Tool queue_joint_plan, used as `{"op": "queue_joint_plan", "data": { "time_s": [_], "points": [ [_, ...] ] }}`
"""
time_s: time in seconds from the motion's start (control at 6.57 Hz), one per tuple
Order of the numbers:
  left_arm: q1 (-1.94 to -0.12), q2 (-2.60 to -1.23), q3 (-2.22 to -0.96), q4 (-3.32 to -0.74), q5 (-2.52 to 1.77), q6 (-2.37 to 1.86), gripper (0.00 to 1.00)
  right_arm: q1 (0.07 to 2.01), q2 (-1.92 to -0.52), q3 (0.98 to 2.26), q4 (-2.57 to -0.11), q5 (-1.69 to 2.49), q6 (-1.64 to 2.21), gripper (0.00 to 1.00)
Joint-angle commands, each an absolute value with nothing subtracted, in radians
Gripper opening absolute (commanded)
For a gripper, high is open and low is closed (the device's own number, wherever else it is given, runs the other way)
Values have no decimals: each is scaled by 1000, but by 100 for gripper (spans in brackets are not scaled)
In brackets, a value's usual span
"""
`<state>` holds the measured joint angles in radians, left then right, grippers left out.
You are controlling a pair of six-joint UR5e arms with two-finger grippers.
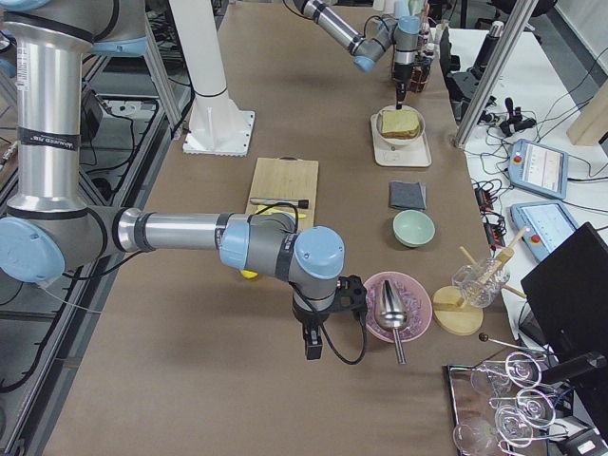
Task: Make sandwich and place on tray
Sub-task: 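Carry the plate with the left gripper onto the white rabbit tray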
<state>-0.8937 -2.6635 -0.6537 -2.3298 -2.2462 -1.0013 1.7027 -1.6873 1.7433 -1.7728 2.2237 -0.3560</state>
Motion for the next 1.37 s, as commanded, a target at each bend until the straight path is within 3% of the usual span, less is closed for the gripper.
{"op": "queue_joint_plan", "data": {
  "time_s": [0.0,0.15,0.3,0.76,1.07,1.22],
  "points": [
    [-862,-2674,-632,-2353,-2182,-1000,0,1703,-1687,1743,-1773,2224,-356,100],
    [-858,-2674,-632,-2358,-2174,-1000,41,1703,-1687,1743,-1773,2223,-356,100],
    [-857,-2674,-634,-2382,-2157,-1000,98,1703,-1689,1743,-1773,2221,-357,100],
    [-887,-2642,-708,-2382,-2163,-1009,99,1703,-1689,1733,-1772,2223,-357,100],
    [-899,-2275,-1208,-2338,-2178,-1025,99,1703,-1689,1732,-1773,2227,-357,100],
    [-907,-2149,-1400,-2288,-2239,-1026,99,1703,-1690,1732,-1773,2227,-357,100]
  ]
}}
